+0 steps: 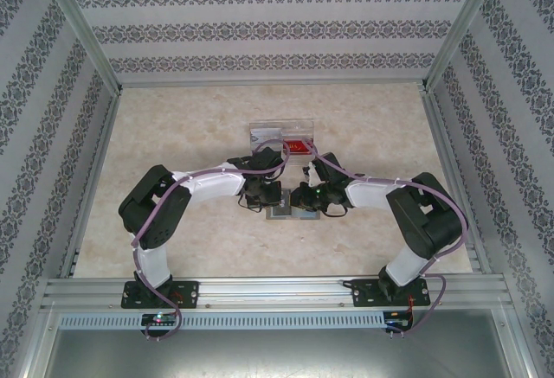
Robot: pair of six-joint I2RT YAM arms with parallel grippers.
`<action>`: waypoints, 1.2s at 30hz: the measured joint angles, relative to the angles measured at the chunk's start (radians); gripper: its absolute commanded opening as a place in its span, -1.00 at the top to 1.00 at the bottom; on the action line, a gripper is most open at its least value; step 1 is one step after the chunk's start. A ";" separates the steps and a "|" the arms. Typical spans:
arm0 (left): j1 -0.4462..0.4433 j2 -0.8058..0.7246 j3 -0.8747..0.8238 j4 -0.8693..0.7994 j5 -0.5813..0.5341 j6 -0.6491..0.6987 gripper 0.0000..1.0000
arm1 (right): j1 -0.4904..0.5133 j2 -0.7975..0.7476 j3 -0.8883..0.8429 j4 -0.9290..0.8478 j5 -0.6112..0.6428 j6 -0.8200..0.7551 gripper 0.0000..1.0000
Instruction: Take the credit cards out of the card holder
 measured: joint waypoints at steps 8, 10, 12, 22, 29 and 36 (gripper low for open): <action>0.000 0.000 0.000 0.001 0.006 0.000 0.96 | 0.002 0.010 0.000 0.009 -0.011 0.000 0.72; 0.000 0.000 0.000 0.001 0.006 0.000 0.97 | 0.005 0.013 0.000 0.010 -0.012 0.001 0.78; 0.000 0.000 0.000 0.000 0.006 0.000 0.97 | 0.004 0.014 0.001 0.010 -0.013 0.008 1.00; -0.001 0.000 -0.001 0.001 0.006 0.000 0.97 | -0.010 -0.008 -0.020 0.022 -0.016 0.004 1.00; -0.001 0.000 -0.003 0.003 0.006 0.000 0.98 | -0.051 -0.043 -0.060 0.024 -0.022 0.000 1.00; -0.001 0.000 -0.003 0.004 0.006 0.000 0.95 | -0.054 -0.049 -0.066 0.024 -0.024 0.000 1.00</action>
